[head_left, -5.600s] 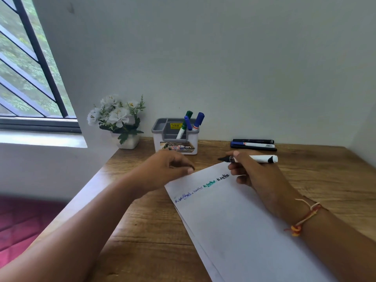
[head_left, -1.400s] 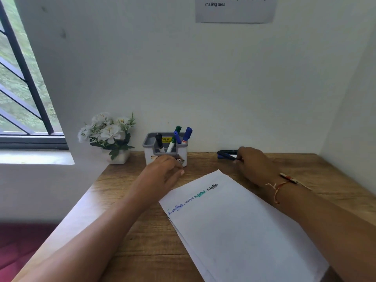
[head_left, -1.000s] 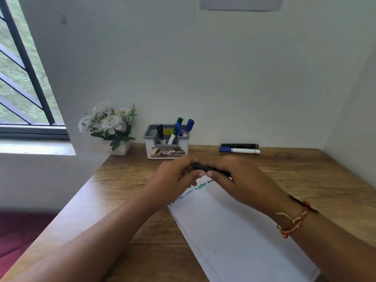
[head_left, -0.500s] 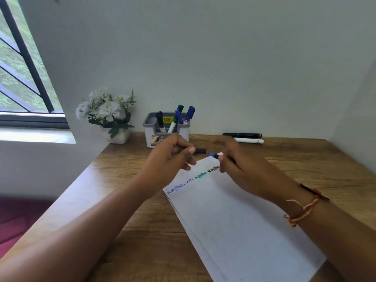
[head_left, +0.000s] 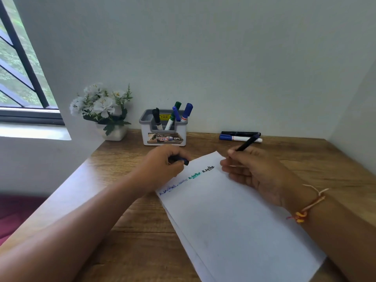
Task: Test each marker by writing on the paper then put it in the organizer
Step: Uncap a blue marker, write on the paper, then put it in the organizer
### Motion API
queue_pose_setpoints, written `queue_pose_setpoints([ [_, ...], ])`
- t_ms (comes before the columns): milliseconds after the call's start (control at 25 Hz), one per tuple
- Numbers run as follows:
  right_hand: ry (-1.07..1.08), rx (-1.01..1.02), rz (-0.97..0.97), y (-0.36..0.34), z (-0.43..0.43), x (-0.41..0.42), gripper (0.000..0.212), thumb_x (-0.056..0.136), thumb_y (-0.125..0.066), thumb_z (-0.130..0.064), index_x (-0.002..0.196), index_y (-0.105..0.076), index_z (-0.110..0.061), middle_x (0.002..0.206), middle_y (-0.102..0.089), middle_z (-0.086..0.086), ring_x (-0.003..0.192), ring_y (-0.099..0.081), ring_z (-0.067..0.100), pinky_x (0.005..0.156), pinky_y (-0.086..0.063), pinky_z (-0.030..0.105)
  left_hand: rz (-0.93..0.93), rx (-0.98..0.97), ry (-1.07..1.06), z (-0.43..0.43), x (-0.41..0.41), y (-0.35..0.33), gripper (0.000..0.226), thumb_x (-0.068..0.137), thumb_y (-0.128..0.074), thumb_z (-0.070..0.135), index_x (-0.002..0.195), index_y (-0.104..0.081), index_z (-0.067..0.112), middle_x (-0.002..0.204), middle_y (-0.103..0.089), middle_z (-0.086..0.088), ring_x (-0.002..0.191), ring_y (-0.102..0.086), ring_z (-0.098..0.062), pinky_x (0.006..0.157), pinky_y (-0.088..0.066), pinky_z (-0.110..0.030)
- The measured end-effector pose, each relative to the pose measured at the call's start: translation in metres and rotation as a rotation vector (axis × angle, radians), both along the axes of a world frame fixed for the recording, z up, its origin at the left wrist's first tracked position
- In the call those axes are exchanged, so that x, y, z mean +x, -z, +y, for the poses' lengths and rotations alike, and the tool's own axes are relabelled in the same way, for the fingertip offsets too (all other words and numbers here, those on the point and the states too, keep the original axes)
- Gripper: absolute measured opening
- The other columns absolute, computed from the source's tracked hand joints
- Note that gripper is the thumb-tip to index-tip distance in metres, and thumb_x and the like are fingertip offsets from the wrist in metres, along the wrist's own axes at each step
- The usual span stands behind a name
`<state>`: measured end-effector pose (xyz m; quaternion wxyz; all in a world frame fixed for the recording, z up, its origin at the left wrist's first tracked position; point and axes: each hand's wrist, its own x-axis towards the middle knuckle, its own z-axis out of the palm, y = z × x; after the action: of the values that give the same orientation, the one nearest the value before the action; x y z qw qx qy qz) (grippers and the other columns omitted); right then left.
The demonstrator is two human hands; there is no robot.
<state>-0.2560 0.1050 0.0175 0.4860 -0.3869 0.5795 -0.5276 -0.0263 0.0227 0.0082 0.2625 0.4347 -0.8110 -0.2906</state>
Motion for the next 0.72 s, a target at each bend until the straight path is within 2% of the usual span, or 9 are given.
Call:
queue_pose_setpoints([
  [80, -0.019, 0.012, 0.045, 0.004, -0.001, 0.01, 0.016, 0.098, -0.061, -0.029, 0.104, -0.072, -0.018, 0.098, -0.081, 0.006, 0.096, -0.077, 0.021, 0.091, -0.059, 0.038, -0.101, 0.003, 0.044, -0.001, 0.002, 0.002, 0.026, 0.094, -0.059, 0.017, 0.104, -0.07, 0.038, 0.104, -0.065, 0.024, 0.096, -0.061, 0.001, 0.089, -0.055, -0.026],
  [200, -0.009, -0.018, 0.189, 0.007, -0.001, 0.017, 0.026, 0.102, -0.054, -0.037, 0.107, -0.075, -0.021, 0.097, -0.08, 0.002, 0.093, -0.077, 0.018, 0.086, -0.062, 0.038, -0.218, -0.045, 0.154, -0.005, 0.004, 0.008, 0.024, 0.094, -0.063, 0.021, 0.106, -0.067, 0.041, 0.112, -0.065, 0.021, 0.103, -0.06, -0.001, 0.094, -0.054, -0.028],
  [320, 0.05, -0.076, 0.277, 0.009, -0.003, 0.016, 0.028, 0.099, -0.06, -0.036, 0.097, -0.08, -0.017, 0.089, -0.079, 0.007, 0.081, -0.078, 0.018, 0.07, -0.063, 0.03, -0.256, -0.091, 0.192, -0.008, 0.002, 0.01, 0.028, 0.095, -0.063, 0.021, 0.118, -0.068, 0.038, 0.121, -0.065, 0.019, 0.111, -0.058, -0.001, 0.099, -0.049, -0.025],
  [440, 0.027, -0.092, 0.372, 0.01, -0.008, 0.016, 0.019, 0.093, -0.07, -0.03, 0.09, -0.08, -0.015, 0.085, -0.08, 0.009, 0.072, -0.077, 0.014, 0.061, -0.061, 0.023, -0.28, -0.142, 0.229, -0.01, 0.0, 0.014, 0.029, 0.096, -0.063, 0.025, 0.122, -0.068, 0.037, 0.124, -0.066, 0.017, 0.113, -0.057, -0.001, 0.1, -0.048, -0.026],
  [600, 0.041, -0.108, 0.451, 0.013, -0.014, 0.013, 0.008, 0.086, -0.074, -0.016, 0.085, -0.081, -0.018, 0.079, -0.08, 0.007, 0.081, -0.077, 0.026, 0.077, -0.063, 0.038, -0.296, -0.137, 0.246, -0.014, -0.001, 0.019, 0.03, 0.096, -0.062, 0.036, 0.125, -0.066, 0.04, 0.126, -0.064, 0.016, 0.115, -0.056, -0.003, 0.102, -0.047, -0.029],
  [720, 0.057, -0.126, 0.528, 0.012, -0.018, 0.013, 0.011, 0.08, -0.074, -0.014, 0.08, -0.081, -0.022, 0.075, -0.079, 0.004, 0.079, -0.076, 0.025, 0.075, -0.062, 0.04, -0.339, -0.138, 0.246, -0.015, -0.004, 0.02, 0.034, 0.097, -0.06, 0.034, 0.13, -0.062, 0.042, 0.13, -0.06, 0.013, 0.118, -0.053, -0.006, 0.103, -0.045, -0.029],
])
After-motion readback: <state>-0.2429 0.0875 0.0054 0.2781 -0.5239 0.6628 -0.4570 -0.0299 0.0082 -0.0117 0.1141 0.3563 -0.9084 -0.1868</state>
